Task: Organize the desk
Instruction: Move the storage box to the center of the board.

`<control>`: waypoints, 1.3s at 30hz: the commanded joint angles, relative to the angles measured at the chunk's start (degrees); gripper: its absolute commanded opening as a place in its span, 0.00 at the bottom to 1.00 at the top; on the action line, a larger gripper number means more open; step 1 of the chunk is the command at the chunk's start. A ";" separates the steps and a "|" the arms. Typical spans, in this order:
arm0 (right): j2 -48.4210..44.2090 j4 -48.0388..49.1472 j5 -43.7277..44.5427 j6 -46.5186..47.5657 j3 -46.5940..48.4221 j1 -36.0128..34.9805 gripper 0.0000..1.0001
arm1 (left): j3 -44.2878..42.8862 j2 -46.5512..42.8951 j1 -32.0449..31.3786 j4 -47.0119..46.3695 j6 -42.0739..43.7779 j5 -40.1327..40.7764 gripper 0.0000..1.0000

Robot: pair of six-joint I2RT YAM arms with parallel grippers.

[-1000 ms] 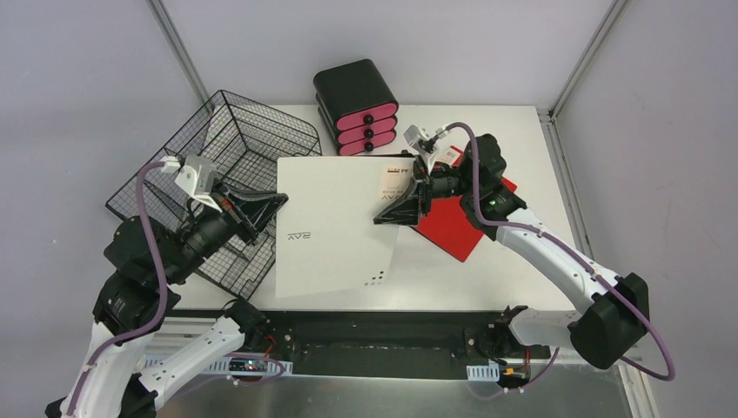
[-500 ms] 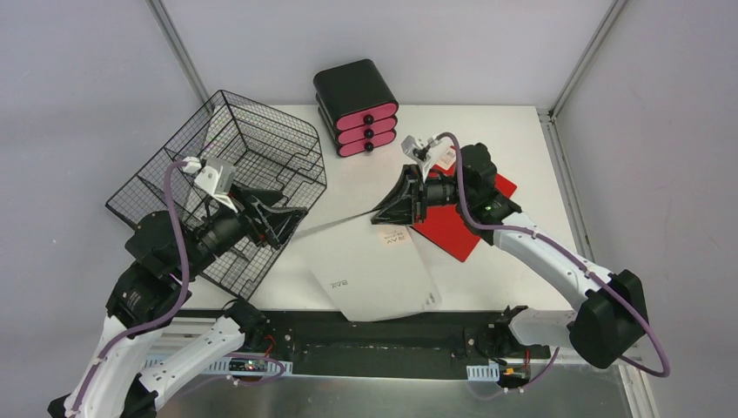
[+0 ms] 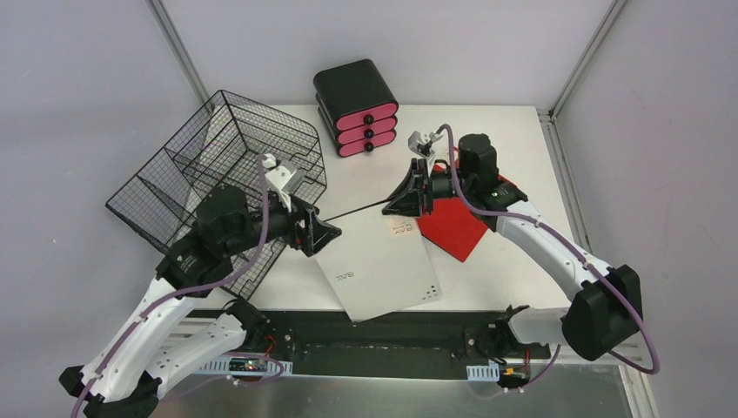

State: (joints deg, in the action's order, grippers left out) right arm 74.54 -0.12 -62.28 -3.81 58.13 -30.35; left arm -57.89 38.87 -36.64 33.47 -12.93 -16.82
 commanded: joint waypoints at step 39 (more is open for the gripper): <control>-1.58 -30.76 1.27 14.29 22.33 -1.38 0.00 | -17.28 11.45 0.70 17.46 0.93 47.35 0.82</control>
State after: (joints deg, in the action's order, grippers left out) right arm 75.57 -38.94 -60.27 18.41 79.11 -32.14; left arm -77.54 51.77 -36.62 49.60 -5.48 13.72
